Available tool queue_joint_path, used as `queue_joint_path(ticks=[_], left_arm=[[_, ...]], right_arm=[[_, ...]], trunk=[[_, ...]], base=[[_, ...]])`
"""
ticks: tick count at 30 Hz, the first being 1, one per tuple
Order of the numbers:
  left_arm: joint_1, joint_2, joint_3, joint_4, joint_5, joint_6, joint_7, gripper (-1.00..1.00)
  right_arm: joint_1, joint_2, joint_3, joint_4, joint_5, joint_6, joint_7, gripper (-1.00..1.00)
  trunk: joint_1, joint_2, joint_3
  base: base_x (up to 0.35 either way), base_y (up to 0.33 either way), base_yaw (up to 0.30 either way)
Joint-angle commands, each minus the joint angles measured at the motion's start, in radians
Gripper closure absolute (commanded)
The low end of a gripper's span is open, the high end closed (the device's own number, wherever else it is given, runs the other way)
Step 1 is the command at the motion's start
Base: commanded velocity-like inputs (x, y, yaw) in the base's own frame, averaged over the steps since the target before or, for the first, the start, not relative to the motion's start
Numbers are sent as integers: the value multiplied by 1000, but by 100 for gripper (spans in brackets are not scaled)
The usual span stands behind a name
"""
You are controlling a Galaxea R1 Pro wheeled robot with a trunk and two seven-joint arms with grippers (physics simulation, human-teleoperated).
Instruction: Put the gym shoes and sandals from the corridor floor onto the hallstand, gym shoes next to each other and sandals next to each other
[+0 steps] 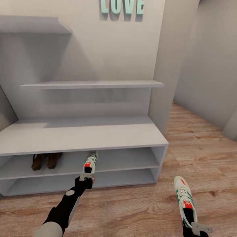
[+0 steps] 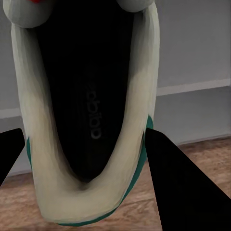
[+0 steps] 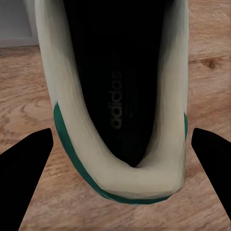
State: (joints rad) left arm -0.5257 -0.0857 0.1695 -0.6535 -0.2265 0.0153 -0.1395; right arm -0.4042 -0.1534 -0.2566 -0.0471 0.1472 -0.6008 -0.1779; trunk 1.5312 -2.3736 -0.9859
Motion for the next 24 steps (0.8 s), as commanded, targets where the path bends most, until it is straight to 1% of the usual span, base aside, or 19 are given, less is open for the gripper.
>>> queue_joint_path(ticks=[1,14,21,24], left_arm=[[0,-2,8,-2,-10,2,-9,100],[1,-2,7,-1,-10,2,-9,100],[1,-2,7,1,-11,2,-5,100],[1,-2,7,2,-10,2,-5,100]], right_arm=[[-1,0,-4,1,11,-2,-6,100],[-1,0,-4,1,11,-2,-6,100],[-1,0,-4,1,11,-2,-6,100],[-1,0,-4,1,11,-2,-6,100]], trunk=[[0,0,-1],[0,0,-2],[0,0,-2],[0,0,-2]], base=[[0,0,0],[11,0,0],[221,0,0],[104,0,0]])
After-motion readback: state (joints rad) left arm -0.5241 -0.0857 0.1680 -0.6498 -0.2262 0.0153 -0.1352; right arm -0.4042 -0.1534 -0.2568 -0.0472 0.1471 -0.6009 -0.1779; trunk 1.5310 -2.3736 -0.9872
